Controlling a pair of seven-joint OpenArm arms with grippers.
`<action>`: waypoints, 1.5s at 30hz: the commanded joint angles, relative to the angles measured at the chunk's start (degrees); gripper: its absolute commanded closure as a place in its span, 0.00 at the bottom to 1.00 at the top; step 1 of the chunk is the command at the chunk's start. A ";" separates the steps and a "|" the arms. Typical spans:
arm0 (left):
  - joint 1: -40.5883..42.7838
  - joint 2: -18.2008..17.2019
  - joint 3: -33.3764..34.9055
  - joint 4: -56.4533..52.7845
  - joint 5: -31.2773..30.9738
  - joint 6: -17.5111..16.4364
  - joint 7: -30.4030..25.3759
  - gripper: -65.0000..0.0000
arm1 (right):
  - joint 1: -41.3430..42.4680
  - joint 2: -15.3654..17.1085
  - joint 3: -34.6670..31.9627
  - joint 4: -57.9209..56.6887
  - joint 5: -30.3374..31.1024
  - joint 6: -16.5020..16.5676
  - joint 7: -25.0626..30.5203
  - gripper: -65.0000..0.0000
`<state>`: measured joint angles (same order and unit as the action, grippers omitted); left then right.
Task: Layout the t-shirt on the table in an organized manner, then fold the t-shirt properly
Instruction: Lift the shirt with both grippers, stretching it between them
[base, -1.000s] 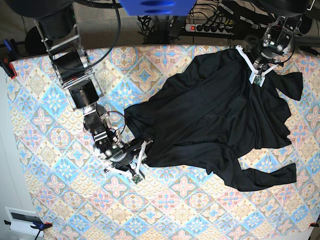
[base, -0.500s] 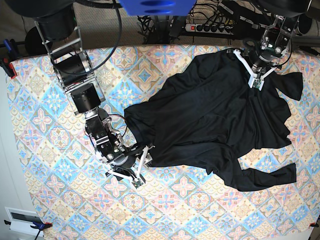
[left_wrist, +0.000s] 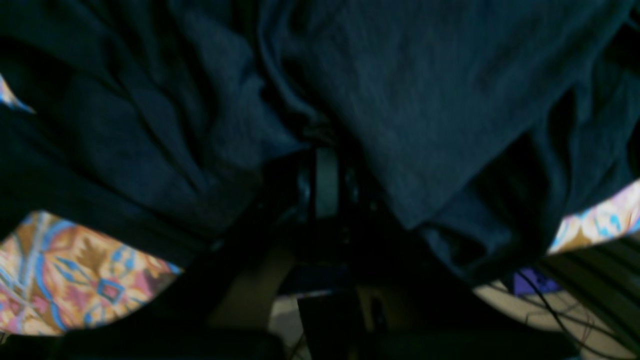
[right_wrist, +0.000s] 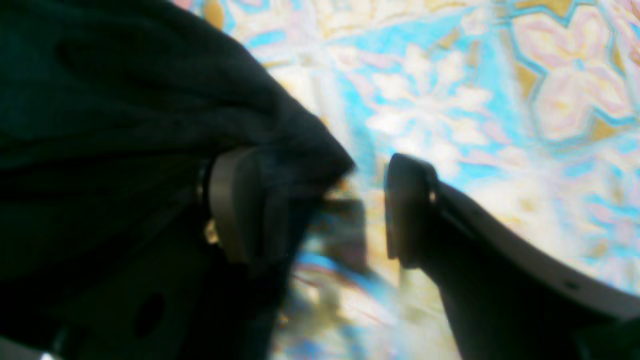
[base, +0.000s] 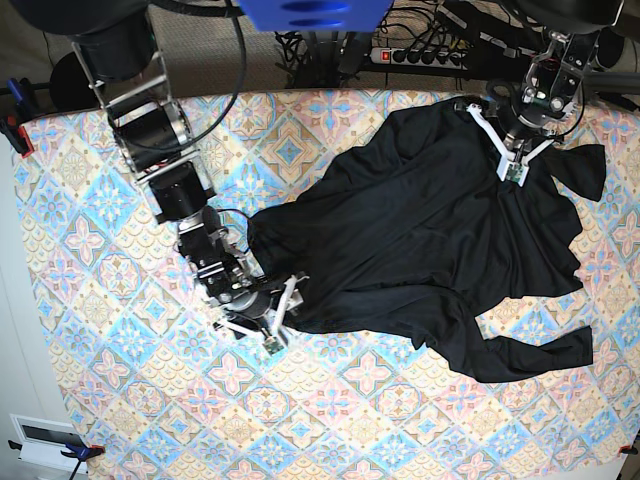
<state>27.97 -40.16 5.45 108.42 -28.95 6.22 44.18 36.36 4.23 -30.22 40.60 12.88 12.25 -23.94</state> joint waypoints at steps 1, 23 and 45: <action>0.03 -0.76 -0.40 0.63 0.07 0.16 -0.62 1.00 | 1.93 -1.02 0.20 0.68 0.43 0.45 1.31 0.42; -7.97 1.96 -0.84 -1.83 0.07 0.16 -0.62 1.00 | 1.84 -1.46 4.06 8.24 0.43 9.24 2.89 1.00; -16.76 -0.06 17.80 -4.90 -15.23 0.16 -0.18 1.00 | 16.52 2.14 11.80 18.70 0.61 9.42 -4.14 1.00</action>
<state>11.53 -39.42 23.68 102.61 -44.34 6.28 44.45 50.06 6.35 -18.90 58.11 12.69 22.28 -30.48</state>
